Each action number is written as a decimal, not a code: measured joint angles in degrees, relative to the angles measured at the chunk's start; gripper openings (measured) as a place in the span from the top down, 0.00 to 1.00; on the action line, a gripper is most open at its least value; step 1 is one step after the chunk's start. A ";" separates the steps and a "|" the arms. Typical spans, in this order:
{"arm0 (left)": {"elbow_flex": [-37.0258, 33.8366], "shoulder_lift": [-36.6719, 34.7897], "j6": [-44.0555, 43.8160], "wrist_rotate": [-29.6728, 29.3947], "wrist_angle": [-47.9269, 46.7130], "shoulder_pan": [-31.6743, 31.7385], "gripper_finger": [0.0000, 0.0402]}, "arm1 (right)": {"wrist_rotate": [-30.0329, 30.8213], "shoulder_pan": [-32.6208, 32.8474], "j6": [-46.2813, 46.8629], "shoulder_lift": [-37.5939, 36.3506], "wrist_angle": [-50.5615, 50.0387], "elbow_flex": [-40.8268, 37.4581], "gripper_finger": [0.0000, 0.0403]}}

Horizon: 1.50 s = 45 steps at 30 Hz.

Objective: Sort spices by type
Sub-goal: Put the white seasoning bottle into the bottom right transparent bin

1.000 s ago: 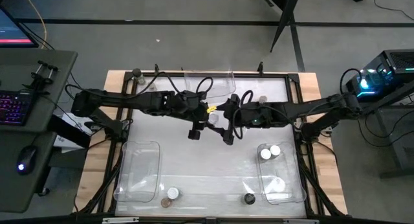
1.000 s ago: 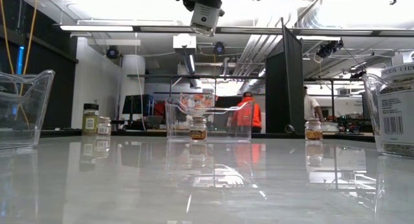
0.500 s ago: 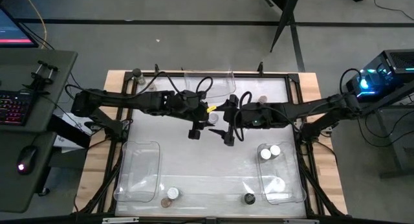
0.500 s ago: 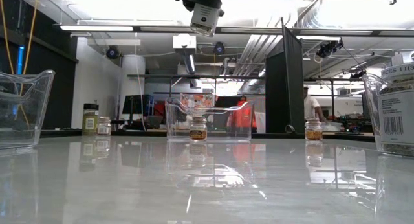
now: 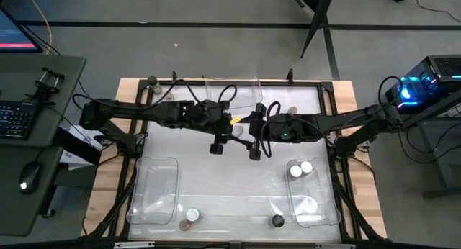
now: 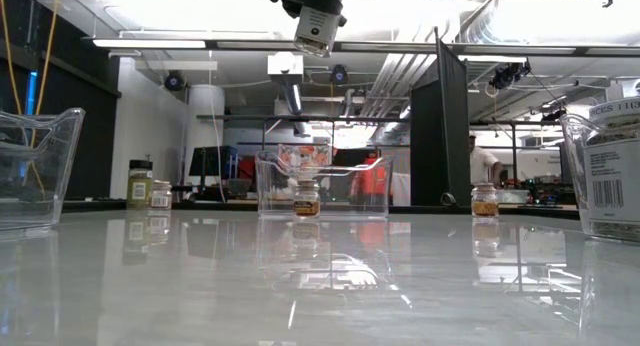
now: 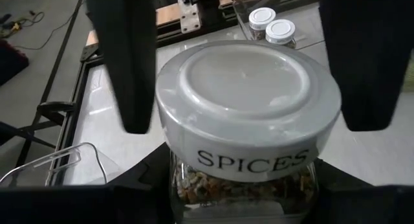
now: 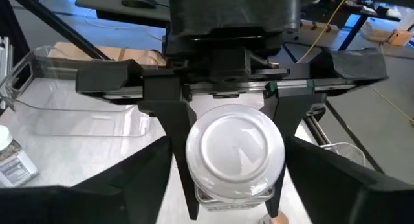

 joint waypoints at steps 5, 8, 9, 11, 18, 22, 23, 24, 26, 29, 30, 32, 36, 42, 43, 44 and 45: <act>0.00 0.00 0.02 0.01 0.01 0.12 0.57 | -0.03 -0.07 -0.38 0.00 0.01 0.01 0.39; 0.00 0.00 0.02 0.02 0.00 0.10 0.57 | -0.07 -0.07 -0.38 0.00 0.09 0.00 0.39; 0.00 0.00 0.02 0.02 0.02 0.10 0.57 | -0.14 -0.07 -0.38 0.00 0.27 0.01 0.40; 0.00 0.00 0.02 0.02 0.02 0.10 0.57 | -0.14 -0.07 -0.38 0.00 0.35 0.01 0.40; 0.00 -0.07 0.10 -0.02 -0.09 0.10 0.57 | 0.03 -0.07 -0.09 0.00 0.39 0.01 0.51; -0.02 -0.07 1.12 -0.04 -0.05 -0.10 0.56 | 0.10 -0.07 -0.19 0.00 0.37 0.01 0.51; -0.02 -0.07 1.45 0.03 0.02 -0.14 0.53 | 0.00 -0.07 -0.34 0.00 0.43 0.01 0.51; -0.02 -0.07 1.55 0.20 0.04 -0.16 0.49 | -0.15 -0.07 -0.36 0.00 0.46 0.01 0.51; -0.02 -0.07 1.47 0.08 0.26 -0.16 0.40 | -0.37 -0.04 -0.17 0.00 0.07 -0.01 0.51; -0.02 -0.13 1.44 -0.34 0.23 -0.16 0.30 | -0.25 -0.04 0.26 0.02 -0.06 -0.01 0.51; -0.02 -0.23 1.42 -0.88 -0.04 -0.16 0.28 | 0.09 -0.04 0.26 0.02 -0.23 -0.01 0.51; -0.02 -0.91 1.53 -1.66 -1.44 -0.16 0.26 | 0.66 -0.04 0.35 0.02 -1.18 -0.01 0.51; 0.00 -3.74 1.73 -3.18 -6.88 0.70 0.25 | 1.54 -0.04 1.20 -0.38 -4.52 -0.01 0.51; -0.26 -9.64 -4.89 -3.33 -17.91 3.52 0.25 | 2.73 0.18 7.44 -3.95 -15.22 -0.01 0.51; -1.12 -10.93 -6.34 -2.85 -17.83 3.93 0.26 | 2.56 0.54 9.48 -4.88 -17.73 -0.01 0.51; -2.18 -12.39 -7.58 -2.29 -17.50 4.32 0.26 | 2.22 1.07 11.98 -6.08 -20.55 -0.01 0.51; -3.50 -13.82 -8.62 -1.89 -16.55 4.61 0.26 | 1.90 1.93 14.58 -7.16 -23.53 -0.01 0.51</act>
